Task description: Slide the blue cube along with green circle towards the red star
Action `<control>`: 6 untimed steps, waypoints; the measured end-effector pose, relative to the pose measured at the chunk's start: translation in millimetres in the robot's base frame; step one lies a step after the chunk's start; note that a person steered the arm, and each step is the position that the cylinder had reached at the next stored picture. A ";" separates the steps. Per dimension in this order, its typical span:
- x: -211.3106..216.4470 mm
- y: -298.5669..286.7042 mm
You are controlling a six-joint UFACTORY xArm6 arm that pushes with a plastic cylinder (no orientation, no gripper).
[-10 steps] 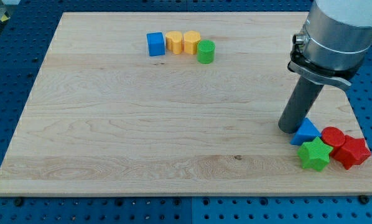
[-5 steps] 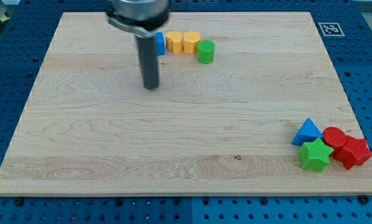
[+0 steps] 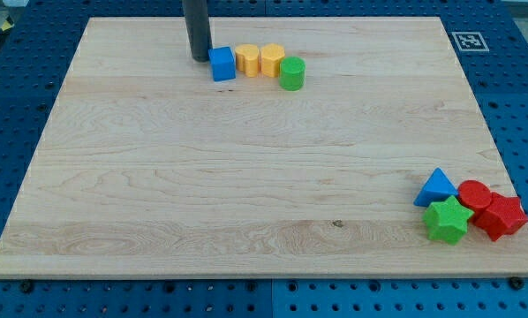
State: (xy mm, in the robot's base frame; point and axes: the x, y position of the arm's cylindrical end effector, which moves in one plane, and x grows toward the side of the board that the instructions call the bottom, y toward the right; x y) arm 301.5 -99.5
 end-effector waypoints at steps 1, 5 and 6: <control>34.3 0.4; 29.4 51.7; 29.4 87.8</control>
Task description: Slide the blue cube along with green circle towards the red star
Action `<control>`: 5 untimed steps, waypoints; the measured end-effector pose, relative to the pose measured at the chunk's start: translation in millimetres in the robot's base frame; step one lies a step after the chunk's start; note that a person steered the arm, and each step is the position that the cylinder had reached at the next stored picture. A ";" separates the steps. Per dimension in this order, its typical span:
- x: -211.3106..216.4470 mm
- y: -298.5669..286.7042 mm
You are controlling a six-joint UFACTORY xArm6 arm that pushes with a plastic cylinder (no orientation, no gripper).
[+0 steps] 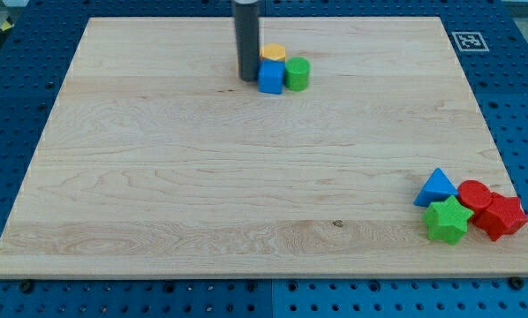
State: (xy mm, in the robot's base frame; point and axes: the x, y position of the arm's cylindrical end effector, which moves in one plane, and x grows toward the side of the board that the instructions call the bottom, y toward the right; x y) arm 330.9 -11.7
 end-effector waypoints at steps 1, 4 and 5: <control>1.0 36.1; 3.5 141.1; 8.4 169.7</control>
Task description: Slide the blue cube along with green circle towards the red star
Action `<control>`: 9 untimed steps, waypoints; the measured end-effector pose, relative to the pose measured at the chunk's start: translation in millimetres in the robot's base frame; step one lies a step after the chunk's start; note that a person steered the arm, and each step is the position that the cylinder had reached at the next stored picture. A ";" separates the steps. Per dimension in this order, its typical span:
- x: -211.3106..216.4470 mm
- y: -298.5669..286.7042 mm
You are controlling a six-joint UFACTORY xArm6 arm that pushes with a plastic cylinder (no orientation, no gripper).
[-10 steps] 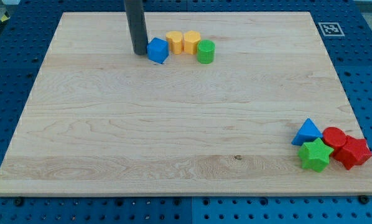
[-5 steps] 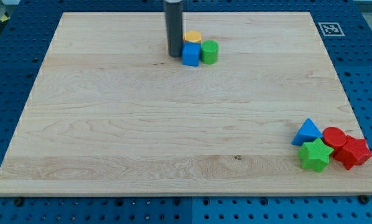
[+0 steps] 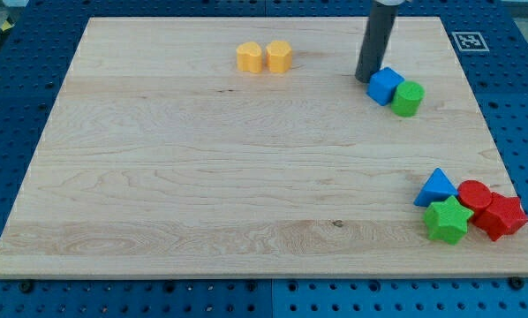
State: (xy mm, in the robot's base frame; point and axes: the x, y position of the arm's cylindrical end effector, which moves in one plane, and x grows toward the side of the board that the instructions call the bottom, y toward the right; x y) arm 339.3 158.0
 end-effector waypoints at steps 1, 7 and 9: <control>8.4 21.0; 75.4 74.5; 96.7 89.9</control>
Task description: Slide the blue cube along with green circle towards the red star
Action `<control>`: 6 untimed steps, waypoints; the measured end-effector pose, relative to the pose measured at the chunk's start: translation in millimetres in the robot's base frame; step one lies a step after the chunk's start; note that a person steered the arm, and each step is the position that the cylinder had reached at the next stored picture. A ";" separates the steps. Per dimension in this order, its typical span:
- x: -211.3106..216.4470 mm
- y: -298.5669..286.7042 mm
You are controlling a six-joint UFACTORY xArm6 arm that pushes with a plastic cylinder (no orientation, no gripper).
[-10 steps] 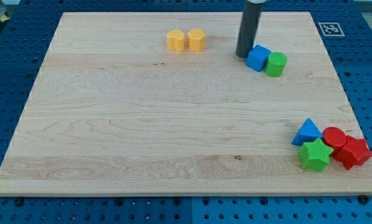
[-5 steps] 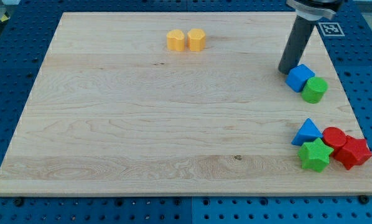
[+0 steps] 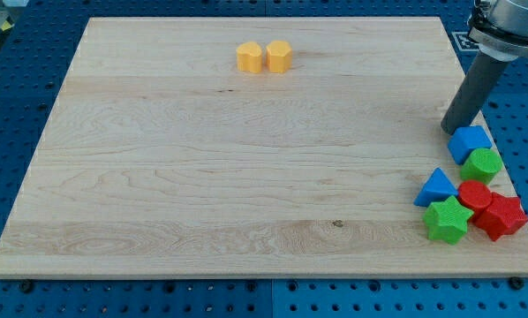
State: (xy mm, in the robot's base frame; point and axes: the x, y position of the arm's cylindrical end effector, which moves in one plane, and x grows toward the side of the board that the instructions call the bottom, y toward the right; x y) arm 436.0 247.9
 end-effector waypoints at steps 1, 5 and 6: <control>5.6 0.0; -17.6 25.1; 12.3 47.5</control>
